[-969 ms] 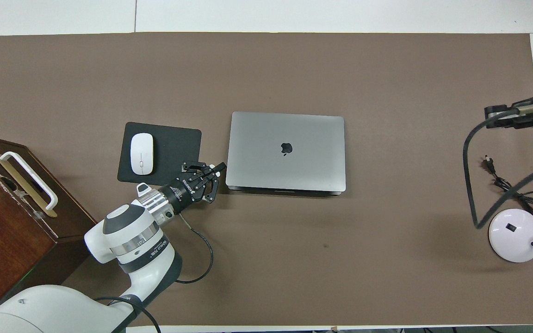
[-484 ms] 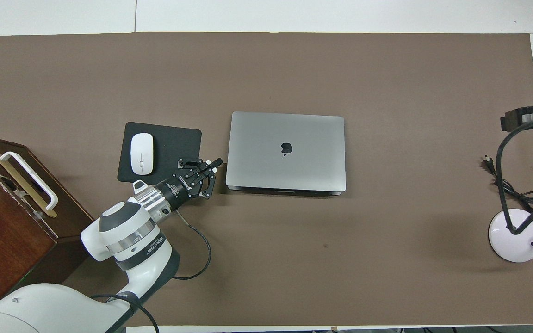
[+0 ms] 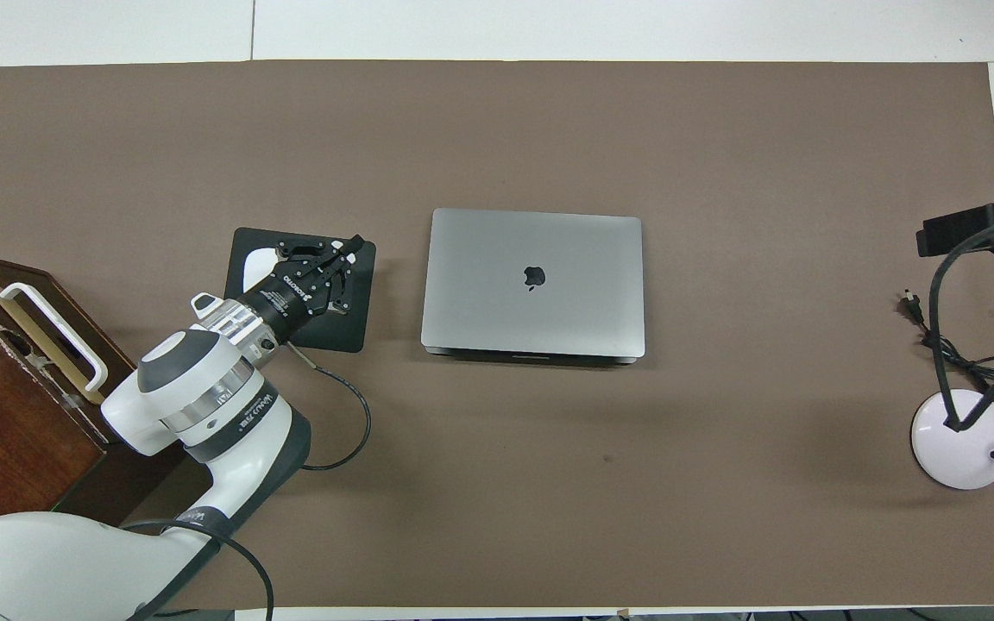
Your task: Close laptop with both arms
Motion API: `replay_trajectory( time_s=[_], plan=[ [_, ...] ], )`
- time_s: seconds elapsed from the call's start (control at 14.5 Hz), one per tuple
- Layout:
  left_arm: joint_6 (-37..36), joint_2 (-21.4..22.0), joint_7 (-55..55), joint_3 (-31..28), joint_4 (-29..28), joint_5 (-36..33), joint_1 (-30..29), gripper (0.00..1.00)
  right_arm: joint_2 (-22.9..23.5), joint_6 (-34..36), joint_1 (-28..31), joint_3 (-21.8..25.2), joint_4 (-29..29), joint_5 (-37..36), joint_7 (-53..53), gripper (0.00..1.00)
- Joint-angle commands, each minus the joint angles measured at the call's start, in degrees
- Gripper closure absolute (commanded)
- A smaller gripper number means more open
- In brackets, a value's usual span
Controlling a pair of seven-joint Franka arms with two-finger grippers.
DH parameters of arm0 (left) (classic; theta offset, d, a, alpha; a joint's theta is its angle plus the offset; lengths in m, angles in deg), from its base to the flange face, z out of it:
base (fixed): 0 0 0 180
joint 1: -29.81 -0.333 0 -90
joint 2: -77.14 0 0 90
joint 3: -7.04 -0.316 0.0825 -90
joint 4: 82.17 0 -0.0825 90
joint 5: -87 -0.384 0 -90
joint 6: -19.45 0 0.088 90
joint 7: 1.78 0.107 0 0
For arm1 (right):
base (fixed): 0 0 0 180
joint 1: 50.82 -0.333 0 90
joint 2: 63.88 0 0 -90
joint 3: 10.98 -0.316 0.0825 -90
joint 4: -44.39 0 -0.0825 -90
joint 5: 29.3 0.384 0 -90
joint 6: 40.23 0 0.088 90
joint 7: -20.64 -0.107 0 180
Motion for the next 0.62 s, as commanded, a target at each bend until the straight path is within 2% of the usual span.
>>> replay_trajectory(
  time_s=[0.0,0.14,0.28,0.42,0.55],
  plan=[
    [3.54,1.24,-1.88,1.59,2.02,-3.5,-1.54,1.0,-1.35,-1.42,1.82,-0.39,-3.16,1.6,1.11,0.0],
    [9.14,1.34,-6.7,1.77,5.7,-10.5,-1.46,1.0,-1.7,-1.51,1.82,-0.39,-3.87,1.6,1.03,0.0],
    [15.82,1.07,-12.59,2.82,10.53,-21.99,-0.84,1.0,-1.71,-1.34,1.82,-0.39,-3.87,1.6,1.12,0.0],
    [20.58,0.89,-13.23,2.82,12.31,-30.46,-0.41,1.0,-1.79,-0.9,1.82,-0.39,-3.87,1.6,1.12,0.0],
    [21.83,1.16,-13.23,2.65,13.54,-36.27,-1.01,1.0,-1.97,-0.64,1.91,-0.39,-3.96,1.69,1.12,0.0]
  ],
)
